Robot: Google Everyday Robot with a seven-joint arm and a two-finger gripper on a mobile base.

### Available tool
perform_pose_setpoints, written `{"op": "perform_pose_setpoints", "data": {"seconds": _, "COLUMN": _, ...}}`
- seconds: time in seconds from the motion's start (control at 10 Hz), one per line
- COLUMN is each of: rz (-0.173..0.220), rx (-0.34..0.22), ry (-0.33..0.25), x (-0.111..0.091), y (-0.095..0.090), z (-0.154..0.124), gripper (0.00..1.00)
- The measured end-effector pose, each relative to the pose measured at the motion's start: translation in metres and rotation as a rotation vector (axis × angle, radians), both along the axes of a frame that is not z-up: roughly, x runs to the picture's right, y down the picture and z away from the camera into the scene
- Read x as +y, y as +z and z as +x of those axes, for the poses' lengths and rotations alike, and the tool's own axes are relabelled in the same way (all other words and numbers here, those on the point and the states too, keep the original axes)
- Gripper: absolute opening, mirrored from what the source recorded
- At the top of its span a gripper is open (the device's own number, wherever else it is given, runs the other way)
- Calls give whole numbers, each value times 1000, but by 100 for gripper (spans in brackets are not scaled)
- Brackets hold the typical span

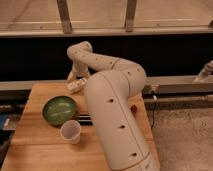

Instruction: Place the bottle in the ceramic bowl

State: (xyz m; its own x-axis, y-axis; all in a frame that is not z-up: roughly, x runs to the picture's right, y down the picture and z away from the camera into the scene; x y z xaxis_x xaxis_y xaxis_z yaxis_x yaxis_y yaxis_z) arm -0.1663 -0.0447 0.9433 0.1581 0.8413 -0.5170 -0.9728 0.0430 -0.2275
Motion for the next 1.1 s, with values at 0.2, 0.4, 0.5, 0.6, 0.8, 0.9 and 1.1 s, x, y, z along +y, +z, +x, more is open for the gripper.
{"op": "perform_pose_setpoints", "data": {"seconds": 0.2, "rz": -32, "rx": -12, "ry": -1, "x": 8, "y": 12, "z": -10, "gripper": 80}}
{"op": "perform_pose_setpoints", "data": {"seconds": 0.4, "rz": -49, "rx": -24, "ry": -5, "x": 12, "y": 19, "z": -16, "gripper": 80}}
{"op": "perform_pose_setpoints", "data": {"seconds": 0.5, "rz": -52, "rx": -31, "ry": -6, "x": 12, "y": 20, "z": -19, "gripper": 80}}
{"op": "perform_pose_setpoints", "data": {"seconds": 0.6, "rz": -55, "rx": -37, "ry": -6, "x": 13, "y": 21, "z": -21, "gripper": 80}}
{"op": "perform_pose_setpoints", "data": {"seconds": 0.8, "rz": -59, "rx": -51, "ry": -4, "x": 13, "y": 26, "z": -27, "gripper": 80}}
{"op": "perform_pose_setpoints", "data": {"seconds": 0.9, "rz": -61, "rx": -57, "ry": -2, "x": 14, "y": 28, "z": -30, "gripper": 80}}
{"op": "perform_pose_setpoints", "data": {"seconds": 1.1, "rz": -64, "rx": -63, "ry": 5, "x": 15, "y": 33, "z": -36, "gripper": 80}}
